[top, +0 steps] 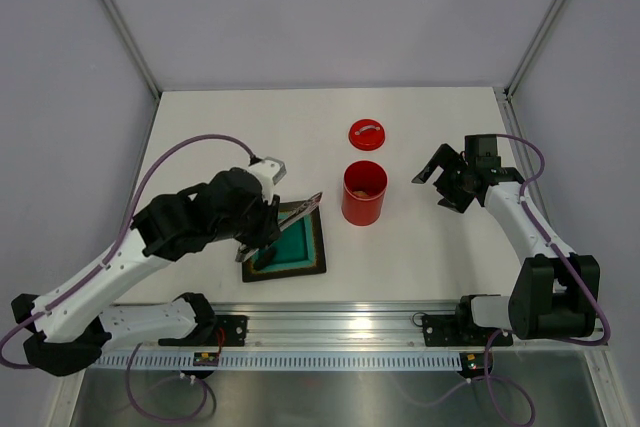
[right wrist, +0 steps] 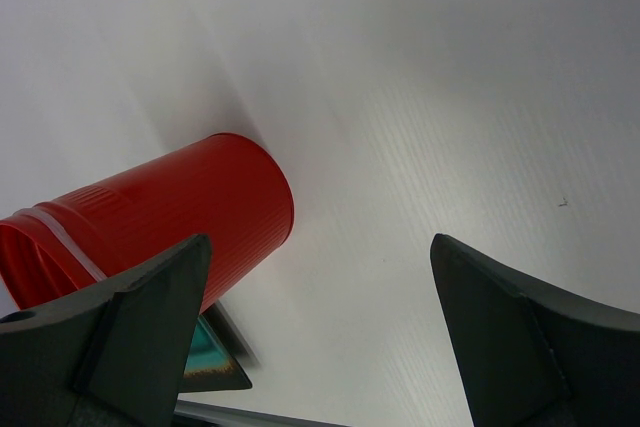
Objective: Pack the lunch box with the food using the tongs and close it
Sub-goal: Pick up the fake food from the plate.
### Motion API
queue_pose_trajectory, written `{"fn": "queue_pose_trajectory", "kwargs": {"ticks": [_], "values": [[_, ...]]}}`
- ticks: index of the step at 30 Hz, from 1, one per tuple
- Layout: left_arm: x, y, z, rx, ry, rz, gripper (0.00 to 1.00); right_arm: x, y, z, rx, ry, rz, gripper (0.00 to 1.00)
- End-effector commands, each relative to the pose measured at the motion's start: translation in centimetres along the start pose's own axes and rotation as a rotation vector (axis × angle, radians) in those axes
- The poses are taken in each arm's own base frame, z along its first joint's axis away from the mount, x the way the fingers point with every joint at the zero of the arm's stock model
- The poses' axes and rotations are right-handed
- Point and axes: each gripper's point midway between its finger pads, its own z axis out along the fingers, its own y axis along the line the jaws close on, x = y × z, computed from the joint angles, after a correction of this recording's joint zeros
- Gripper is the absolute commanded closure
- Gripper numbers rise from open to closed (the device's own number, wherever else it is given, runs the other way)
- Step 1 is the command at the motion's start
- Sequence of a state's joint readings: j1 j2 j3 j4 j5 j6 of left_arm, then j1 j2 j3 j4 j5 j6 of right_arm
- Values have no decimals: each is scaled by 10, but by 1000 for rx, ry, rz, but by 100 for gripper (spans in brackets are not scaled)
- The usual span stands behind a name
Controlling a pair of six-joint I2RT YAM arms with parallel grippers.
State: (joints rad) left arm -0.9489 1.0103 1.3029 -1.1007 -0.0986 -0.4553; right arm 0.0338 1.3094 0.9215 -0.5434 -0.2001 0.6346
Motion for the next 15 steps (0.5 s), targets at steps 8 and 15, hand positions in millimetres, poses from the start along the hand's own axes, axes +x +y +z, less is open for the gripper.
{"fn": "queue_pose_trajectory", "kwargs": {"ticks": [8, 15], "values": [[100, 58, -5, -217, 248, -83, 70, -7, 10, 0, -35, -22, -22, 0], [116, 74, -6, -325, 313, -102, 70, -6, 10, -1, -32, -23, -24, 0]]}}
